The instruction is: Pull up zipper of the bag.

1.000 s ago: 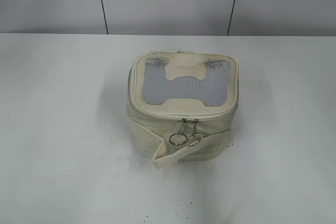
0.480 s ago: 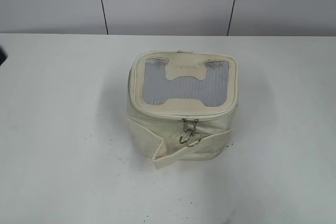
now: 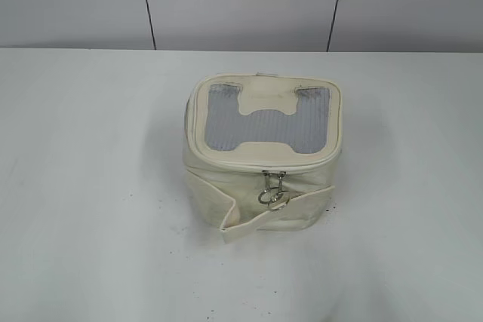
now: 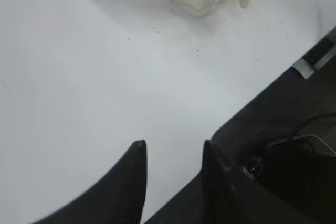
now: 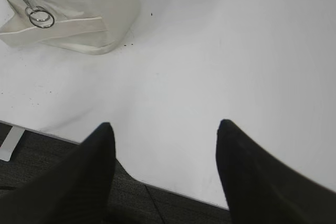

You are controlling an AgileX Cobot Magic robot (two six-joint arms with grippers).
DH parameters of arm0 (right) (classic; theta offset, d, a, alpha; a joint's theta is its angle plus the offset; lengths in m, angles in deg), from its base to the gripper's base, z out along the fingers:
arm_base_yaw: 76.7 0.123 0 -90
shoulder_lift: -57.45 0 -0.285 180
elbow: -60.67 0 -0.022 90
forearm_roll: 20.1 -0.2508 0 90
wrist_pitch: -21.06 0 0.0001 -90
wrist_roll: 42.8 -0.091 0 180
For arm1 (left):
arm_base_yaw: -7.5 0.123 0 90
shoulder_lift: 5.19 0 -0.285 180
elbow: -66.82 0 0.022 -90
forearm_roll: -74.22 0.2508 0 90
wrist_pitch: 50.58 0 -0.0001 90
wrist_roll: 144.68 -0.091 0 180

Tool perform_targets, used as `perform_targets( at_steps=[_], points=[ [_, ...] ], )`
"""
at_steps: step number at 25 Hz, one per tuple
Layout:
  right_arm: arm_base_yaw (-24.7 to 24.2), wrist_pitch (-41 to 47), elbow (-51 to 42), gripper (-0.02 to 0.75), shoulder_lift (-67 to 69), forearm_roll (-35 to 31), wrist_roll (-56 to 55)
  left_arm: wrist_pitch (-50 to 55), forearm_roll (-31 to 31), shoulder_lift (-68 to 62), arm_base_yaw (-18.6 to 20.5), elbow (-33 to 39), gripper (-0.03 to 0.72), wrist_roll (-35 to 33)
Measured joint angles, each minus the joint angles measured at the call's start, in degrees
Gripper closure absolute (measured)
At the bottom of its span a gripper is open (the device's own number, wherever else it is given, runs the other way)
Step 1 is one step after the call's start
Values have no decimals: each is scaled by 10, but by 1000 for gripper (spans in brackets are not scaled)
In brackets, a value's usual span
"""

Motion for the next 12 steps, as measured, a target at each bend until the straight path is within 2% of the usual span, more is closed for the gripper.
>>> perform_targets(
  at_steps=[5, 12],
  points=[
    [0, 0, 0, 290, -1, -1, 0, -2, 0, 111, 0, 27, 412, 0],
    [0, -1, 0, 290, -1, -2, 0, -2, 0, 139, 0, 28, 412, 0]
  ],
)
